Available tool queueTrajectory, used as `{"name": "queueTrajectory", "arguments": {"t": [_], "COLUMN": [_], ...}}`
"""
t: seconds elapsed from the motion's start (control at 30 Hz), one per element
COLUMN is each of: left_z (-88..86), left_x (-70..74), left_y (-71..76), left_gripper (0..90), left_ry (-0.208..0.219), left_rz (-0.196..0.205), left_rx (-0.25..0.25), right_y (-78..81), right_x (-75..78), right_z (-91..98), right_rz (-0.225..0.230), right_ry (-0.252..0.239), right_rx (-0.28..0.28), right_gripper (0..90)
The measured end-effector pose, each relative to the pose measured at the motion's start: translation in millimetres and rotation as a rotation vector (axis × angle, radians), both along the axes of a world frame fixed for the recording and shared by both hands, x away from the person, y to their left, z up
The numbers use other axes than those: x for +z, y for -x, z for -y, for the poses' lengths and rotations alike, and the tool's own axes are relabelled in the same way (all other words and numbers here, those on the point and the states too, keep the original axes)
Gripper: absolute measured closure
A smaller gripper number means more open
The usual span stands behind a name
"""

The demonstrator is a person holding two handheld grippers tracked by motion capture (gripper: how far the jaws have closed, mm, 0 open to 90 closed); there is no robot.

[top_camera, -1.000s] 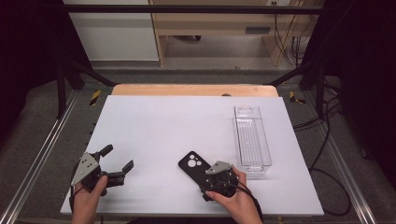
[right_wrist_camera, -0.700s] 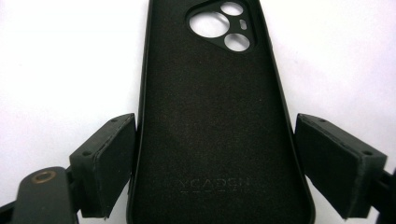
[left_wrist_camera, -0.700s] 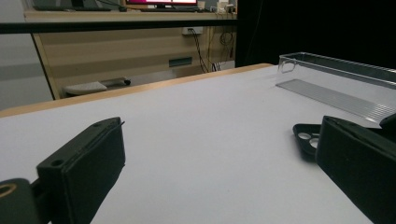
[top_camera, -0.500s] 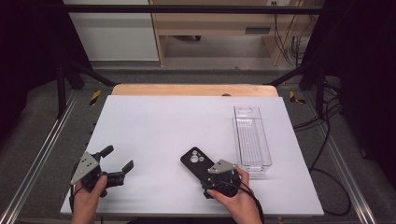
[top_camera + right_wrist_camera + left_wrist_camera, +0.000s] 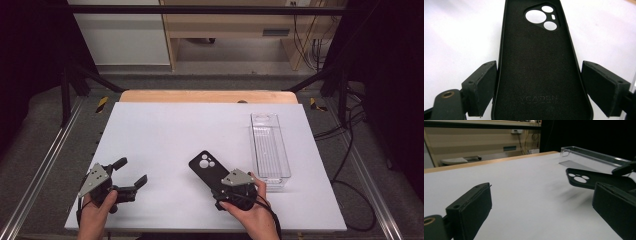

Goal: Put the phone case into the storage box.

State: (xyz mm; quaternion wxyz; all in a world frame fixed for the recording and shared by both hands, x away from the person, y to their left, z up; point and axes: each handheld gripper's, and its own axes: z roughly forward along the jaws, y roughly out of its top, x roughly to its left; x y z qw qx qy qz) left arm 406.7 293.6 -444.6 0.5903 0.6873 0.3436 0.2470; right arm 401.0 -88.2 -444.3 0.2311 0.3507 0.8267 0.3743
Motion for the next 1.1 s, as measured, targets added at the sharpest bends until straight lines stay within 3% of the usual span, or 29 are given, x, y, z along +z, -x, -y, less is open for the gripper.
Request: {"name": "queueTrajectory", "arguments": {"t": [0.3, 0.43, 0.53, 0.57, 0.7, 0.77, 0.87, 0.9, 1.1], "left_z": [23.9, 36.1, 44.0, 47.6, 51.5, 53.9, 56.9, 57.6, 54.3], "left_x": [24.3, 40.1, 50.4, 54.5, 51.4, 42.1, 32.0, 29.5, 20.8], "left_y": [-2.5, -15.1, -27.9, -34.1, -38.4, -39.6, -39.5, -39.2, -33.6], "left_gripper": [2.5, 2.5, 2.6, 2.8, 3.0, 2.7, 3.0, 2.9, 3.0], "left_ry": [0.003, 0.005, 0.02, 0.036, 0.043, 0.011, 0.036, 0.024, 0.041], "left_rz": [0.012, 0.034, 0.029, 0.034, 0.03, 0.011, -0.021, -0.024, -0.039], "left_rx": [-0.045, -0.052, -0.029, 0.001, -0.001, -0.003, 0.006, 0.002, 0.027], "right_y": [-14.0, -27.1, -36.8, -41.9, -45.7, -46.3, -45.5, -44.7, -37.8], "right_x": [22.2, 33.1, 41.3, 44.2, 41.3, 36.5, 31.5, 29.8, 25.4], "right_z": [-0.4, -3.8, -7.0, -9.2, -11.8, -12.5, -14.4, -15.2, -19.8], "right_rz": [0.069, 0.111, 0.144, 0.16, 0.172, 0.161, 0.162, 0.158, 0.179], "right_ry": [-0.045, -0.073, -0.094, -0.104, -0.129, -0.129, -0.109, -0.115, -0.089], "right_rx": [-0.012, -0.013, -0.03, -0.032, -0.032, -0.036, -0.03, -0.025, -0.002], "right_gripper": [15.9, 15.9, 15.8, 15.8, 15.7, 15.7, 15.8, 15.8, 15.8]}}
